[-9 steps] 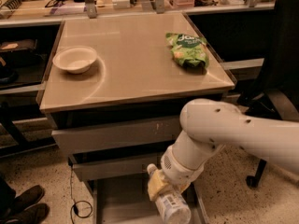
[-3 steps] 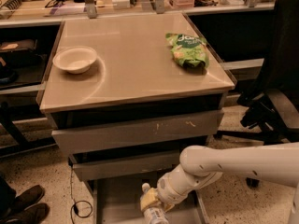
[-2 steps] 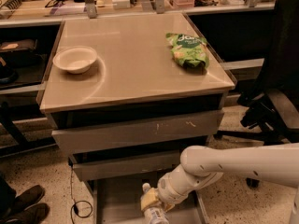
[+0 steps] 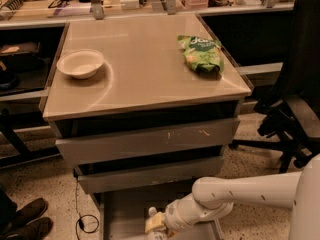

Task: Place blue plastic bottle into bottom drawer

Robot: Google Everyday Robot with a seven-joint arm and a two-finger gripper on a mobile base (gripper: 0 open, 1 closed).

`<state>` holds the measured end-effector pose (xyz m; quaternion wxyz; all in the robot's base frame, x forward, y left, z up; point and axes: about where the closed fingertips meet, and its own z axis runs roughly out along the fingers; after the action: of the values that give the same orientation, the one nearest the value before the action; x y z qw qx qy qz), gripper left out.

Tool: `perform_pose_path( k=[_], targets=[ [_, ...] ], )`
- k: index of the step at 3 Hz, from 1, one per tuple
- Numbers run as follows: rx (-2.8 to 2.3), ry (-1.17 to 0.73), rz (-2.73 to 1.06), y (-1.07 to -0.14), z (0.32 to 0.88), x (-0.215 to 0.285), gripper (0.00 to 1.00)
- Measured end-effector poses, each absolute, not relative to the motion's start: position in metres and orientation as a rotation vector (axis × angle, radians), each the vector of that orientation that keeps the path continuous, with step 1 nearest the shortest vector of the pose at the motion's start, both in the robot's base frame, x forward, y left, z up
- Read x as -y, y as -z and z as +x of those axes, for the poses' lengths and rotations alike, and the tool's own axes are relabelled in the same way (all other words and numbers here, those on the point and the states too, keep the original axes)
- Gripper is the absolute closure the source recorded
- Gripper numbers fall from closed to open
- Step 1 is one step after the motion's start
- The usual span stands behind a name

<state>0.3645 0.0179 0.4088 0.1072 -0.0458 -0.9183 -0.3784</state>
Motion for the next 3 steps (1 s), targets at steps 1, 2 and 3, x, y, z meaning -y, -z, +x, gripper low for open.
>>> perform_pose_path(
  k=[1, 2, 3],
  targets=[
    [2.631, 1.173, -0.227, -0.374, 0.363, -0.028, 1.0],
    [2.608, 1.175, -0.237, -0.367, 0.356, -0.032, 1.0],
    [2.586, 1.213, -0.26, -0.355, 0.359, -0.037, 1.0]
  ],
)
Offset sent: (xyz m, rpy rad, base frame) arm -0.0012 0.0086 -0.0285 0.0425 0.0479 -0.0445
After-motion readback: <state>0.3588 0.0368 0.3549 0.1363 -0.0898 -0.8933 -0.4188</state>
